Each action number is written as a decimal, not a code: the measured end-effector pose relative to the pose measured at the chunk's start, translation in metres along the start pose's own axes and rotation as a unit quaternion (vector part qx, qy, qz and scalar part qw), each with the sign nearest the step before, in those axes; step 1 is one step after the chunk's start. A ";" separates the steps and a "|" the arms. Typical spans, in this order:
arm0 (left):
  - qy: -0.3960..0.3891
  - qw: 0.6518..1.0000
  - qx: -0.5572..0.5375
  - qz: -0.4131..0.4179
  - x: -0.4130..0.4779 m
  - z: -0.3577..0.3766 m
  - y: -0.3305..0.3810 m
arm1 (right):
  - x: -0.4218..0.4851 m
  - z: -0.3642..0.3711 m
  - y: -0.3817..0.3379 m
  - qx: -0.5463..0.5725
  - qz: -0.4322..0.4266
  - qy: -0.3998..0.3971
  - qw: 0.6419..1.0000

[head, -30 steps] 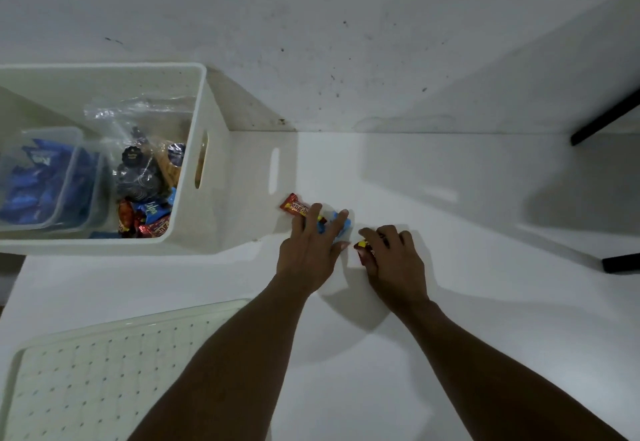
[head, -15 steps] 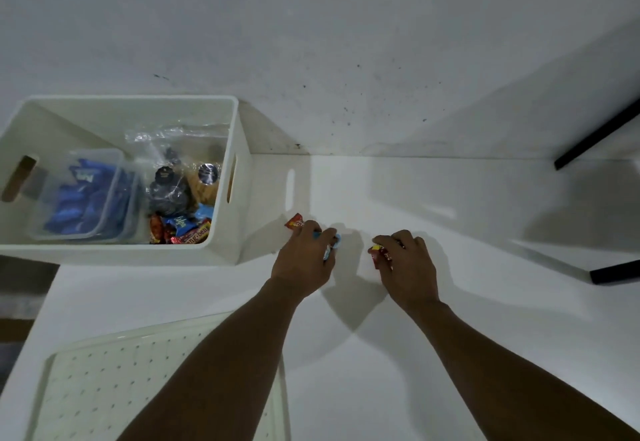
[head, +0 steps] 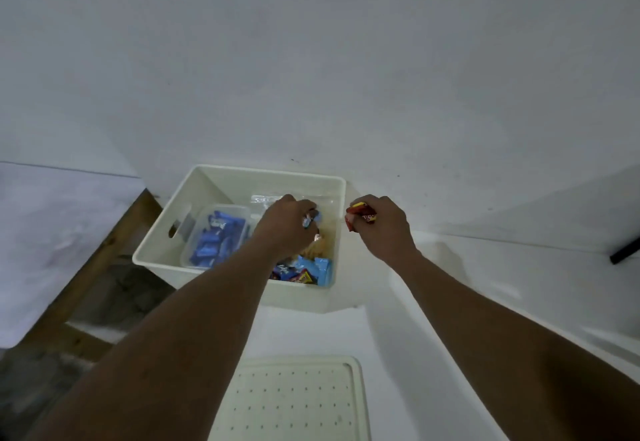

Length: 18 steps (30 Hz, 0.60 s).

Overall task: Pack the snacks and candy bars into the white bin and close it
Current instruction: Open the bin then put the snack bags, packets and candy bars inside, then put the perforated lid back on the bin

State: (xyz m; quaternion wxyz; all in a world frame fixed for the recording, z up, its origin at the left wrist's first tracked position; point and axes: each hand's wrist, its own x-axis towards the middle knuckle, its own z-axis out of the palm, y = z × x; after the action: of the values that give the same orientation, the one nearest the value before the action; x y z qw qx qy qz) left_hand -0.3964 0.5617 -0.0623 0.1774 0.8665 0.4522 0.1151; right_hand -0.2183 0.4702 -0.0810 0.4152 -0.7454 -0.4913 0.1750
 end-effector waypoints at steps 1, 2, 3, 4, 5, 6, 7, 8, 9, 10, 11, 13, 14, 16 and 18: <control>-0.033 0.999 0.001 -0.016 -0.007 -0.006 -0.014 | -0.002 0.016 -0.012 -0.001 -0.005 -0.018 1.000; -0.060 0.998 0.001 -0.022 -0.014 -0.010 -0.026 | -0.004 0.031 -0.023 -0.005 -0.008 -0.037 0.999; -0.083 0.996 0.003 -0.022 -0.020 -0.013 -0.037 | -0.006 0.046 -0.032 -0.011 -0.007 -0.058 0.998; -0.104 0.994 0.007 -0.020 -0.026 -0.014 -0.047 | -0.009 0.059 -0.039 -0.019 -0.006 -0.079 0.997; -0.127 0.992 0.007 -0.019 -0.030 -0.014 -0.055 | -0.011 0.070 -0.044 -0.027 -0.004 -0.098 0.995; -0.148 0.989 0.005 -0.020 -0.032 -0.013 -0.062 | -0.014 0.079 -0.048 -0.032 -0.001 -0.115 0.993; -0.164 0.986 0.006 -0.021 -0.033 -0.012 -0.068 | -0.016 0.086 -0.049 -0.034 0.008 -0.130 0.991; -0.175 0.984 0.008 -0.021 -0.033 -0.011 -0.073 | -0.017 0.092 -0.050 -0.033 0.018 -0.140 0.989; -0.180 0.983 0.007 -0.017 -0.033 -0.011 -0.077 | -0.018 0.095 -0.051 -0.033 0.027 -0.146 0.988; -0.184 0.983 0.005 -0.014 -0.032 -0.010 -0.082 | -0.019 0.097 -0.051 -0.035 0.034 -0.148 0.988; -0.187 0.982 0.003 -0.011 -0.031 -0.010 -0.086 | -0.019 0.098 -0.052 -0.037 0.042 -0.149 0.987; -0.187 0.982 0.001 -0.014 -0.031 -0.010 -0.095 | -0.018 0.097 -0.054 -0.033 0.062 -0.143 0.987; -0.178 0.984 -0.004 -0.017 -0.032 -0.010 -0.098 | -0.019 0.095 -0.056 -0.033 0.070 -0.134 0.988; -0.157 0.987 -0.016 -0.014 -0.037 -0.012 -0.103 | -0.023 0.090 -0.058 -0.034 0.080 -0.103 0.991; -0.138 0.990 -0.017 -0.009 -0.047 -0.013 -0.104 | -0.035 0.085 -0.061 -0.034 0.076 -0.065 0.994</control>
State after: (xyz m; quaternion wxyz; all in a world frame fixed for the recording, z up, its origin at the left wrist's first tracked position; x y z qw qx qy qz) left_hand -0.5046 0.5807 -0.0947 0.2537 0.8669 0.4292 0.0006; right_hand -0.3266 0.4881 -0.0886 0.3426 -0.7815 -0.4642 0.2374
